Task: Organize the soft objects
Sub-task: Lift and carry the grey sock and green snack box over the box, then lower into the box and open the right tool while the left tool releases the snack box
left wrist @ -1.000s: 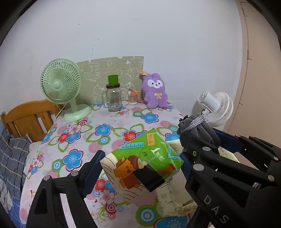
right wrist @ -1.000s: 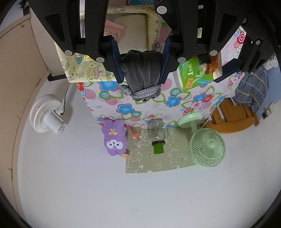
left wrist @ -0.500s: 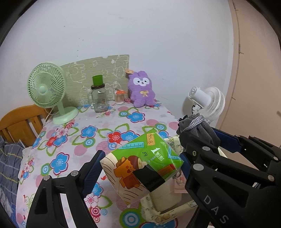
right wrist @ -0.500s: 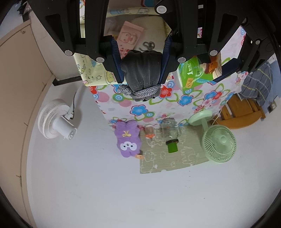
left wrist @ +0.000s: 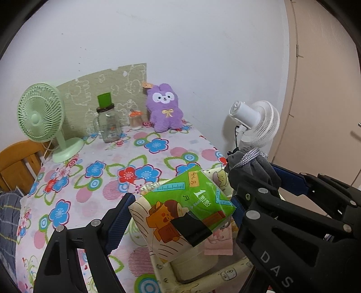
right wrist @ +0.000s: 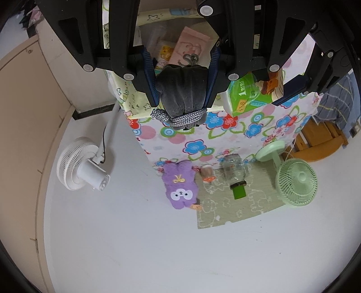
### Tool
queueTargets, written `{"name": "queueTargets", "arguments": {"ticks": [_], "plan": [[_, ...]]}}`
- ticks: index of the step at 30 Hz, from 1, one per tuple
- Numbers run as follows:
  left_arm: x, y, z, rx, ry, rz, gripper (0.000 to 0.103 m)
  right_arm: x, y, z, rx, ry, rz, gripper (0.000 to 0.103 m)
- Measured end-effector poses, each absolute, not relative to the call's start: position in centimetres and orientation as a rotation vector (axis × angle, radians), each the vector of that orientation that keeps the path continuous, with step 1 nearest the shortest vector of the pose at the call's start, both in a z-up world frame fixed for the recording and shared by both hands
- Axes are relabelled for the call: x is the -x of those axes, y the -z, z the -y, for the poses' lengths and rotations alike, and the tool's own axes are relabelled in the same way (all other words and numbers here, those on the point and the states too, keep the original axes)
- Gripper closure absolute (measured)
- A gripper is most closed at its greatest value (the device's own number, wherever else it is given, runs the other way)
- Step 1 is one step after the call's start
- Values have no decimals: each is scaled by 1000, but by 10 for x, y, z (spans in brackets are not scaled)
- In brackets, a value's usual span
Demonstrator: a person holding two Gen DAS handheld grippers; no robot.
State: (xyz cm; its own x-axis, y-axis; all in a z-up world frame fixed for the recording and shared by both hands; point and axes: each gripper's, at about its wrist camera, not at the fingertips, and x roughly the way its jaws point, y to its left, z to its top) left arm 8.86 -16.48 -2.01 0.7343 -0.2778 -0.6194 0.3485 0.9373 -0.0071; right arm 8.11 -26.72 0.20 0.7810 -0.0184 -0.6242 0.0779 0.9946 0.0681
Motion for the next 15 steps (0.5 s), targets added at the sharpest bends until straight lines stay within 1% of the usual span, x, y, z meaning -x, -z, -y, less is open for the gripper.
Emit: {"name": "queueTargets", "arguments": {"ticks": [15], "plan": [[-102, 44, 195, -144, 404, -732, 15, -91, 24, 296, -128, 111, -738, 60]]}}
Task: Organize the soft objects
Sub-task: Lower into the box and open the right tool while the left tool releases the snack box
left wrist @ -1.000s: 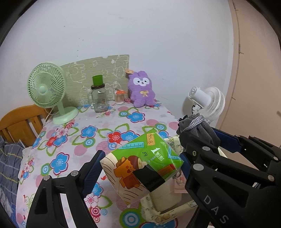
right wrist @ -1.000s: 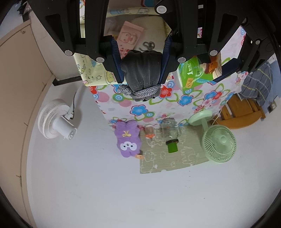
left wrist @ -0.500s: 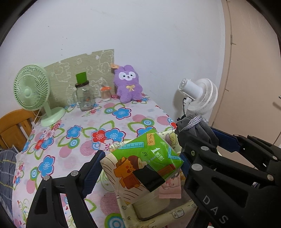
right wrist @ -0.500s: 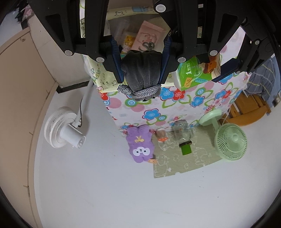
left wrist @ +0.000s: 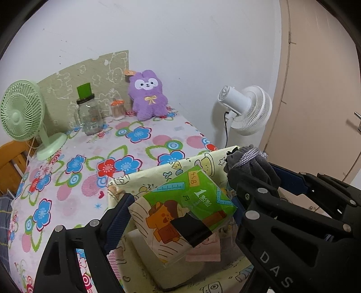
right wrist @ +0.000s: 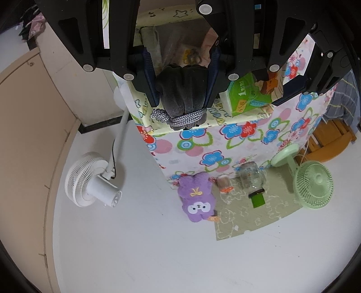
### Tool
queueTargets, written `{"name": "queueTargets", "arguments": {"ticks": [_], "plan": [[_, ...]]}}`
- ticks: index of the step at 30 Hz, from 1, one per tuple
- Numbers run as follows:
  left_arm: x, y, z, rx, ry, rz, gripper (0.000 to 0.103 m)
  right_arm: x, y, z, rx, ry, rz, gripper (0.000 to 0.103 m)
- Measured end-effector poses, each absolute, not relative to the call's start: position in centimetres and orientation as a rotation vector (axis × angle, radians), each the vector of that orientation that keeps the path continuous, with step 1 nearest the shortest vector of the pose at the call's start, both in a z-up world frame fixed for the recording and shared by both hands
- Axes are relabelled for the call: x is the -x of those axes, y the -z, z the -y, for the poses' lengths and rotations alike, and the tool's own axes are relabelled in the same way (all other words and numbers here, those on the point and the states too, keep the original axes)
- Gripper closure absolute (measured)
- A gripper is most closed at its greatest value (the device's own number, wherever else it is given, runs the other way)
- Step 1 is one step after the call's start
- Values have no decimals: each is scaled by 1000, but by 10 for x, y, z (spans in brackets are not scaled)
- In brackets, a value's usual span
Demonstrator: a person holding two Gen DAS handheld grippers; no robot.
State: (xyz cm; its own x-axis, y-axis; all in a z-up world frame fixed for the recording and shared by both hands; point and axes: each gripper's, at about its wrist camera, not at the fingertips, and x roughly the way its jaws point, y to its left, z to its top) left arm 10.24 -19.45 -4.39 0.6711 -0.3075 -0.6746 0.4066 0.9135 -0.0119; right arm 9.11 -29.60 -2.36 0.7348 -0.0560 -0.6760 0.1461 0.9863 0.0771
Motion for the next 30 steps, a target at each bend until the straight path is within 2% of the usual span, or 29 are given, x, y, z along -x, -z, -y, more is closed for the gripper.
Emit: {"name": "queueTargets", "arguments": {"ticks": [16, 20, 23, 25, 30], "plan": [[-115, 53, 197, -191, 396, -775, 6, -110, 42, 302, -157, 89, -771, 57], [-119, 54, 193, -189, 379, -785, 6, -116, 44, 299, -154, 69, -776, 48], [-119, 54, 191, -183, 379, -785, 6, -116, 43, 297, -153, 63, -765, 32], [-119, 53, 190, -184, 379, -785, 6, -116, 42, 296, -151, 71, -763, 28], [-118, 51, 188, -183, 380, -779, 6, -111, 37, 294, -143, 75, -753, 26]]}}
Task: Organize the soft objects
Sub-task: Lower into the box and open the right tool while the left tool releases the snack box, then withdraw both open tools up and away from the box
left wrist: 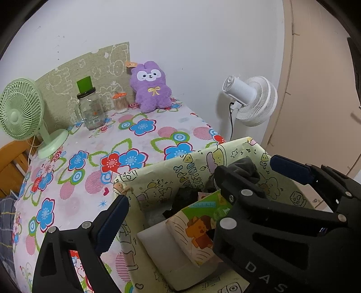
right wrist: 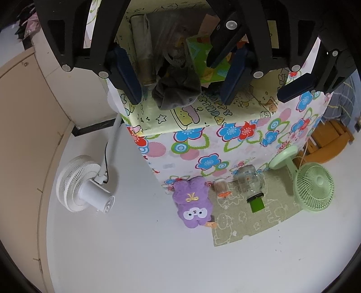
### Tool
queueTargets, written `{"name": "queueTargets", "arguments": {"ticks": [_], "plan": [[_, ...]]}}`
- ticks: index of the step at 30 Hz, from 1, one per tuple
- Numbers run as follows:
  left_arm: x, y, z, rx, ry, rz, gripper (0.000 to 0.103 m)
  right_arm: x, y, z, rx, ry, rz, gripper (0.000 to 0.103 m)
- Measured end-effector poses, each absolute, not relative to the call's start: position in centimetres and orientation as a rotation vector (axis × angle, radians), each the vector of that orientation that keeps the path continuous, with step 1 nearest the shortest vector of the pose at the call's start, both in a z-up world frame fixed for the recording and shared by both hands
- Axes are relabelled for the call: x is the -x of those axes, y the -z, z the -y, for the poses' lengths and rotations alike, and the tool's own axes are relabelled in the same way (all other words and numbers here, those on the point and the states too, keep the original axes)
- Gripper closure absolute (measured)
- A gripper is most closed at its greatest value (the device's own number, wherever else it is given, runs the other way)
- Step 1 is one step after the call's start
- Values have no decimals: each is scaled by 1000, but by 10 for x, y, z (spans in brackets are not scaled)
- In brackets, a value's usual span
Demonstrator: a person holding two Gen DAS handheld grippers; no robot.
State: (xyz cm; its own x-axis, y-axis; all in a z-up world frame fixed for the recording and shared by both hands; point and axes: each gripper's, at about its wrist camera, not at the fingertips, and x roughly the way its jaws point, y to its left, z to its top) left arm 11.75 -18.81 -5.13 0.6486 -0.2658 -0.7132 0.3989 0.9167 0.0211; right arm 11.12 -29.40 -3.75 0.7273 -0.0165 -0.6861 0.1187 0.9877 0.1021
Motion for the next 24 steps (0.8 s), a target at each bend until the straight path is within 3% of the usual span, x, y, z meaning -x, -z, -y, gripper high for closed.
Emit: {"name": "queueTargets", "arguments": {"ticks": [12, 16, 24], "plan": [[-89, 32, 168, -159, 363, -714, 5, -88, 16, 275, -124, 66, -706, 24], [-79, 24, 158, -150, 347, -691, 4, -79, 8, 265, -115, 69, -686, 16], [-59, 9, 135, -124, 313, -647, 0, -61, -7, 245, -96, 62, -654, 12]]}}
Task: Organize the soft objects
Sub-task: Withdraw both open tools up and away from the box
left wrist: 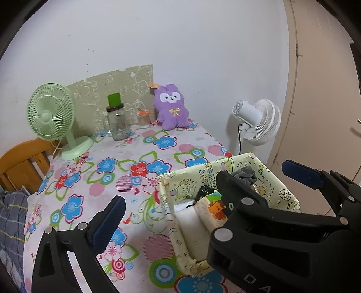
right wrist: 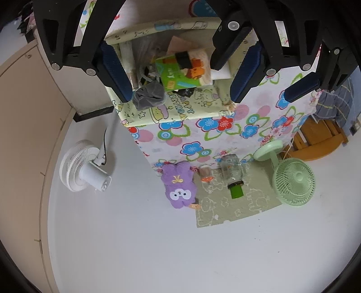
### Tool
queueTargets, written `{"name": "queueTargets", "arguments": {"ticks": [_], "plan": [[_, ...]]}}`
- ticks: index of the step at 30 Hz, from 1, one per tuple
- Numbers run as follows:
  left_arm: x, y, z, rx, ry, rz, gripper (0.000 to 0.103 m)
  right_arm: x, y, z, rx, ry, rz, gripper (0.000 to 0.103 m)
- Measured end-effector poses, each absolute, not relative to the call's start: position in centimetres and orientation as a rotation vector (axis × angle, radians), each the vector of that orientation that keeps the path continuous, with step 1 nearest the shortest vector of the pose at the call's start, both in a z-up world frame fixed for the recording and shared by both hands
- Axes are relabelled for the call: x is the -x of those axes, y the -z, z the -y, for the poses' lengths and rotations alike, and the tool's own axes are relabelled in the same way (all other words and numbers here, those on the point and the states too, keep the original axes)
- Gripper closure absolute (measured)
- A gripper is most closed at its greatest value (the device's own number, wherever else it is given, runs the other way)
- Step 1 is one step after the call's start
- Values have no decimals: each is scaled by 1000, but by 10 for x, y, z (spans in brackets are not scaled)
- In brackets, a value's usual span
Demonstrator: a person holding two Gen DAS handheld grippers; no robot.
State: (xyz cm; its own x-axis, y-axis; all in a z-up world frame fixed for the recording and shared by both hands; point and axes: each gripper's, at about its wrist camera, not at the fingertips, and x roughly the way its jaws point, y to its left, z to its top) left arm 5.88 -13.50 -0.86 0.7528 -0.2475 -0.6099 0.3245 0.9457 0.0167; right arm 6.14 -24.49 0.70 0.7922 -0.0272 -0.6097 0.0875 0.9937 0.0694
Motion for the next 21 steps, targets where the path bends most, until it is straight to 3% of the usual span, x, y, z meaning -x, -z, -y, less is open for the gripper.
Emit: {"name": "queueTargets", "arguments": {"ticks": [21], "plan": [[-8, -34, 56, -71, 201, -518, 0, -8, -54, 181, -65, 22, -504, 5]]}}
